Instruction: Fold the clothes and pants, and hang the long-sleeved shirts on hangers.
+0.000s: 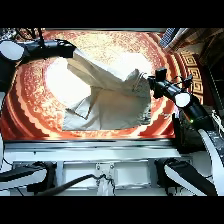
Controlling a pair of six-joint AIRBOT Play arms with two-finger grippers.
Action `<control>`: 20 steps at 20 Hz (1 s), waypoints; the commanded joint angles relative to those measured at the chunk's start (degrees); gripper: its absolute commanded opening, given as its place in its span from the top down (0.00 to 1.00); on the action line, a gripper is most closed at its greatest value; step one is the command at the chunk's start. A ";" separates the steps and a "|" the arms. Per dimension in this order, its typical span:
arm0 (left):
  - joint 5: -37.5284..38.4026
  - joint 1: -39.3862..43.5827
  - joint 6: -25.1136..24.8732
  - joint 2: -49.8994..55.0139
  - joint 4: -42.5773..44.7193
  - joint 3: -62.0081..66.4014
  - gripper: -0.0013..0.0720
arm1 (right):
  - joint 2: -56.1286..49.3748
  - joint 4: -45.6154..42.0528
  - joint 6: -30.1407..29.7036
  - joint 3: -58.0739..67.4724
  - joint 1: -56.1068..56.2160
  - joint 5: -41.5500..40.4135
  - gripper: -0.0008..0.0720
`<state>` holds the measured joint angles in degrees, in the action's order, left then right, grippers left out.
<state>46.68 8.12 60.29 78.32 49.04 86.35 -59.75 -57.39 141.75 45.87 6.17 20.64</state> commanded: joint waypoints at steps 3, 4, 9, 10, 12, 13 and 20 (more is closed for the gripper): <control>5.66 -1.16 3.06 -3.30 3.26 -1.09 0.98 | 2.29 1.53 -17.11 0.98 -2.69 8.57 0.97; 7.08 -1.16 4.66 -5.27 4.74 -2.14 0.98 | 3.91 0.98 -21.57 0.96 -3.13 13.09 0.97; 8.74 -0.72 6.03 -20.59 7.15 -20.09 0.98 | 10.62 -7.23 -33.14 -1.60 -5.81 31.19 0.97; 7.89 -0.72 6.01 -23.61 7.15 -24.79 0.98 | 11.63 -7.43 -35.65 -2.60 -6.27 33.83 0.97; 7.61 -0.72 6.67 -28.76 7.13 -33.81 0.98 | 12.98 -7.96 -39.28 -4.35 -6.54 38.16 0.97; 7.63 -0.70 7.28 -30.99 7.10 -38.07 0.98 | 13.16 -8.92 -40.96 -4.98 -6.54 40.04 0.97; 7.80 -0.72 7.98 -38.86 8.24 -54.69 0.98 | 13.22 -16.76 -50.16 -8.55 -6.54 47.67 0.97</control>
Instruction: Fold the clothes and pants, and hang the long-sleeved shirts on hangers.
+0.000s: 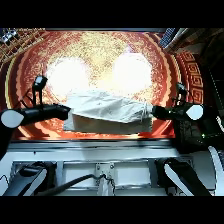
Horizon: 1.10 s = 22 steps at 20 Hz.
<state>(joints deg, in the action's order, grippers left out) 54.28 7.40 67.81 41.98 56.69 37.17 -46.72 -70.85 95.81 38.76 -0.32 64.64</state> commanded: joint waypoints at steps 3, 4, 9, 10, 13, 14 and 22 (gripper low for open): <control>2.21 0.00 0.42 -2.47 1.16 -7.19 0.98 | 0.17 -4.11 -8.35 -3.30 -0.04 4.79 0.97; 3.04 0.00 0.42 -2.47 1.99 -7.63 0.98 | 0.17 -4.48 -8.61 -3.98 -0.04 5.14 0.97; 4.70 0.00 0.42 -2.38 3.30 -11.93 0.98 | 0.13 -5.99 -9.70 -6.69 -0.04 5.22 0.97; 4.87 0.00 0.44 -2.38 3.08 -13.03 0.98 | 0.11 -5.88 -9.90 -6.67 -0.04 5.14 0.97; 5.16 0.00 0.39 -2.38 2.23 -15.61 0.95 | 0.11 -5.84 -11.41 -6.67 -0.04 5.11 0.97; 5.11 0.00 0.39 -2.38 2.25 -16.13 0.81 | 0.11 -5.75 -11.52 -6.67 -0.04 5.62 0.97; 4.79 -0.13 3.82 -2.40 1.31 -12.31 0.39 | 4.48 -7.02 -6.64 -4.72 -0.17 6.32 0.13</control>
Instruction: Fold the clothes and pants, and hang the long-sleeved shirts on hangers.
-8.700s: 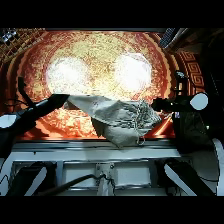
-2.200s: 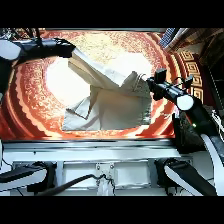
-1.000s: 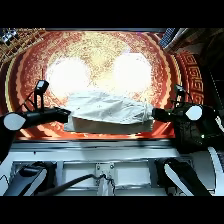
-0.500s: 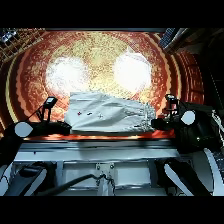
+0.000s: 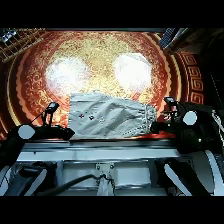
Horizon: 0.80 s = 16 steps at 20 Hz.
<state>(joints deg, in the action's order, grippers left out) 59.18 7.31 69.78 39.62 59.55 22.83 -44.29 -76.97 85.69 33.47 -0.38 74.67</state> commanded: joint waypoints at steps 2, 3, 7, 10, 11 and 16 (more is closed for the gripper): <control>-1.77 -0.02 1.84 -0.04 -7.04 4.31 0.39 | 1.11 -0.28 4.87 0.57 -2.54 -9.62 0.13; -3.21 -0.02 1.81 -0.04 -10.88 5.01 0.39 | -0.72 1.01 3.96 0.57 -4.85 -10.99 0.13; -7.98 0.13 0.42 -0.02 -23.45 5.33 0.39 | -9.44 14.23 -7.21 0.57 -14.97 -15.02 0.13; -7.76 0.90 0.07 -0.02 -25.81 5.33 0.39 | -12.87 21.38 -16.85 0.57 -19.06 -15.65 0.13; -7.76 1.51 0.07 -0.02 -25.77 5.33 0.39 | -13.73 21.42 -18.49 0.57 -19.74 -15.72 0.13; -7.80 2.58 0.09 -0.02 -25.77 5.33 0.39 | -17.31 21.88 -21.92 0.57 -20.70 -16.76 0.13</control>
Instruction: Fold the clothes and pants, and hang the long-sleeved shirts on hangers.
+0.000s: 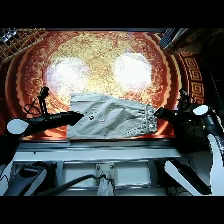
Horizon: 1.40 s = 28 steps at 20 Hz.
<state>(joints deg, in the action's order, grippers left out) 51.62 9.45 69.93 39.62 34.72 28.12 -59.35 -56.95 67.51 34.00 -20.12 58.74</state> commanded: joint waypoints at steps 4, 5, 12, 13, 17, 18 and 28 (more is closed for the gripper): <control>-0.46 0.44 -0.07 -0.02 -0.94 0.04 0.39 | -5.40 5.01 -5.31 -0.02 -0.96 0.17 0.21; -0.66 0.44 -0.07 -0.02 -0.94 0.04 0.39 | -5.79 6.21 -5.73 -0.02 -0.87 0.57 0.21; -1.29 0.44 -0.02 -0.02 -0.96 0.04 0.39 | -6.80 7.13 -5.79 -1.57 -0.85 -0.22 0.21; -1.29 0.44 -0.02 -0.02 -0.96 0.04 0.39 | -6.80 7.28 -5.90 -1.79 -0.85 -0.24 0.21; -1.33 0.44 -0.02 -0.02 -0.96 0.04 0.39 | -7.02 10.78 -7.23 -1.79 -0.83 0.39 0.39; -1.31 0.44 -0.02 -0.02 -0.98 0.04 0.39 | -7.04 11.87 -7.26 -1.79 -0.83 0.20 0.45; -1.29 0.46 -0.02 -0.02 -2.47 0.04 0.39 | -9.27 18.36 -9.77 -1.79 0.17 -0.09 0.97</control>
<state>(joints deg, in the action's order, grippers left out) 50.33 9.87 69.91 39.62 32.95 28.12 -68.42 -40.66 58.57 32.23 -20.40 59.07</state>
